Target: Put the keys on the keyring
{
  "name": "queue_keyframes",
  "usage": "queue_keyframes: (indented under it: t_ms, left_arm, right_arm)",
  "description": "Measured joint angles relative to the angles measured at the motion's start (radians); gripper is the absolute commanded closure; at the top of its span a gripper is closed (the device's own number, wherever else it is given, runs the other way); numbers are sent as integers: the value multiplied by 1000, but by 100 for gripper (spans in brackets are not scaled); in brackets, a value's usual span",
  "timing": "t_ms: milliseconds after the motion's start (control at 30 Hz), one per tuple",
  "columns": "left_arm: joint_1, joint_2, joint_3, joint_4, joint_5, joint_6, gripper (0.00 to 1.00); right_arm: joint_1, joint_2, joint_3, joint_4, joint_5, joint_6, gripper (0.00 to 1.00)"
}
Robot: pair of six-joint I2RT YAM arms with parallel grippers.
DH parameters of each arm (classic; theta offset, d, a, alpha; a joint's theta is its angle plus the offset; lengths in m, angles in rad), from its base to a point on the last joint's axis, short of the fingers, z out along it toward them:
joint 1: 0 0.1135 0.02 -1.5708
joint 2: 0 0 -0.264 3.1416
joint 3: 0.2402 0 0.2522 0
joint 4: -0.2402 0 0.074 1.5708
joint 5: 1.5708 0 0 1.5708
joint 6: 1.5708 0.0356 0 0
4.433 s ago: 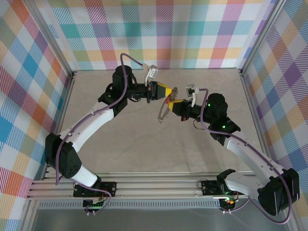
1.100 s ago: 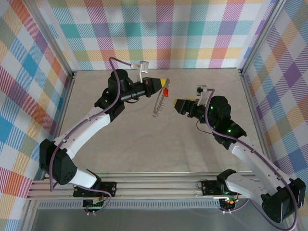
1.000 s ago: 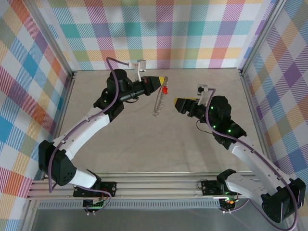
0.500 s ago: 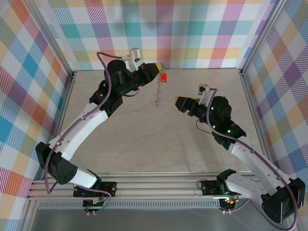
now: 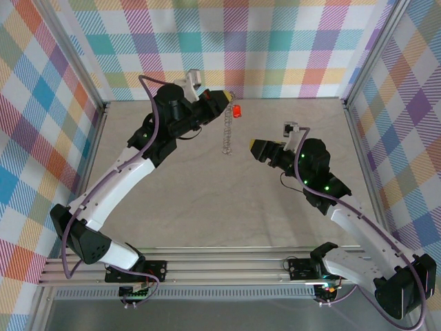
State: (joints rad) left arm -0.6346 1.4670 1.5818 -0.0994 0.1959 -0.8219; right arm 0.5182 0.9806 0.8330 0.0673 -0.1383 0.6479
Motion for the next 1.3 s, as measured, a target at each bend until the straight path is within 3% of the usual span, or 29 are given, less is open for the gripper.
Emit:
queue_keyframes:
  t_ms: [600,867,1067,1300]
  left_arm:
    - [-26,12,31,-5,-15,37,100]
    - [-23,9,-88,61,6,185,100]
    - [19,4,-216,177,105,282,100]
    - [85,-14,-366,434,289,314,100]
  right_arm:
    - [0,0,-3,0,-1,-1,30]
    - [-9,-2,6,-17,-12,-13,29]
    - [-45,-2,27,-12,-50,-19,29]
    - [-101,-1,27,54,-131,3,31]
